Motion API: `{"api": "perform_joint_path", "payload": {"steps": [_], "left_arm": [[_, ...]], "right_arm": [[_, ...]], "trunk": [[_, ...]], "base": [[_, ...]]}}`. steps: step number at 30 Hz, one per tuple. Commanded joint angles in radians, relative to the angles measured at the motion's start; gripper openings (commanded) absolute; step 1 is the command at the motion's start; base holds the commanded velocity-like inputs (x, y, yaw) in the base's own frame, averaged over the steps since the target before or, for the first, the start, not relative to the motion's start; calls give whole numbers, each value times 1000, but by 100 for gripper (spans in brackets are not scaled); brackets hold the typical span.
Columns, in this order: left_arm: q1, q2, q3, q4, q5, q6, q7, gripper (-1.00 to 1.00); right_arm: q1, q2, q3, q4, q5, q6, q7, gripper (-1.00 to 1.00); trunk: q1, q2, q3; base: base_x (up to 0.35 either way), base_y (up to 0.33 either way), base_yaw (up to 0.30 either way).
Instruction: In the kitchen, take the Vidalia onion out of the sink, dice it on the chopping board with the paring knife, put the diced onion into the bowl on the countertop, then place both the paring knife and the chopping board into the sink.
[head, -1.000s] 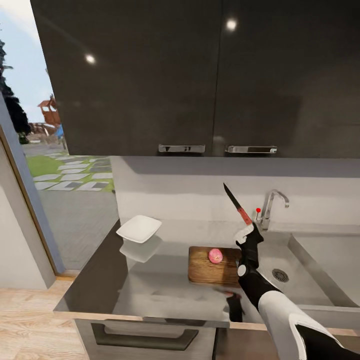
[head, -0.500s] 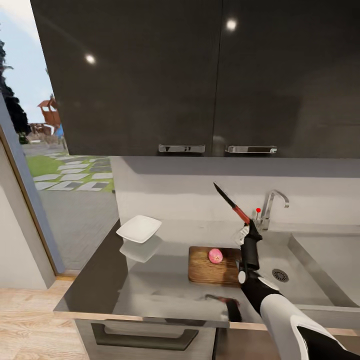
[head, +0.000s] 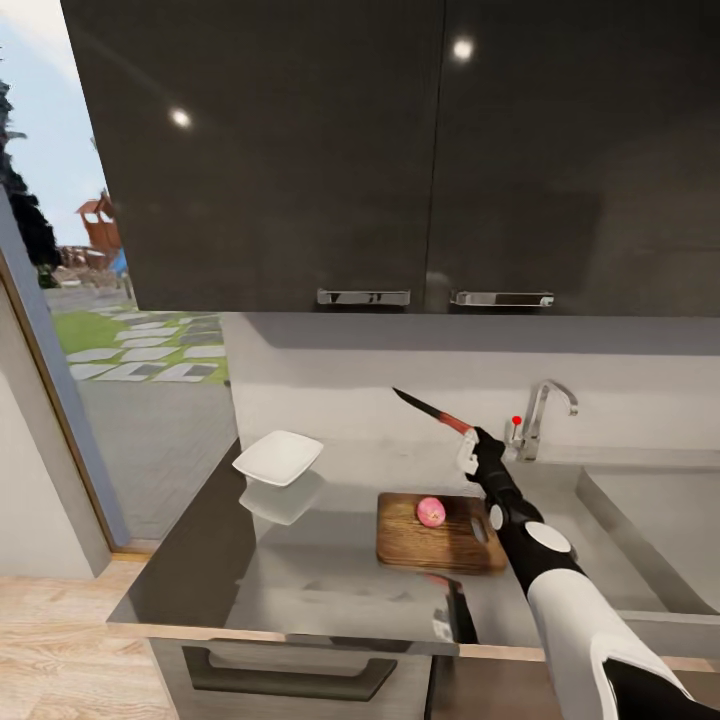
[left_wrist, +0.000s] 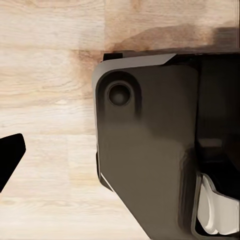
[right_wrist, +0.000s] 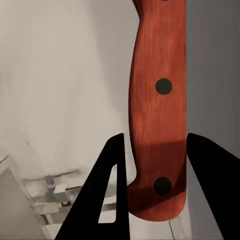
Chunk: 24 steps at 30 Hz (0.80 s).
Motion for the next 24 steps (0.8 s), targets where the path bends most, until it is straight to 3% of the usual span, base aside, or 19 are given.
{"api": "perform_joint_path", "payload": {"steps": [1,9,15,22,24], "left_arm": [[-1,-4,-9,2,10,-1,-1,100],[-1,-17,-9,2,10,-2,0,100],[-1,-18,-10,2,10,-2,0,100],[-1,-19,-11,3,10,-1,0,100],[-1,-19,-11,4,11,-1,0,100]], "right_arm": [[-1,1,-8,-6,11,-7,5,-100],[0,11,-7,-18,14,-2,19,-100],[0,14,-9,-11,8,-5,-69,-100],[0,14,-9,78,8,-7,-121,-100],[0,16,-9,100,9,-5,-182,-100]], "trunk": [[0,-1,0],[0,-1,0],[0,-1,0],[0,-1,0],[0,-1,0]], "base": [[0,0,0],[0,0,0],[0,0,0],[0,0,0],[0,0,0]]}}
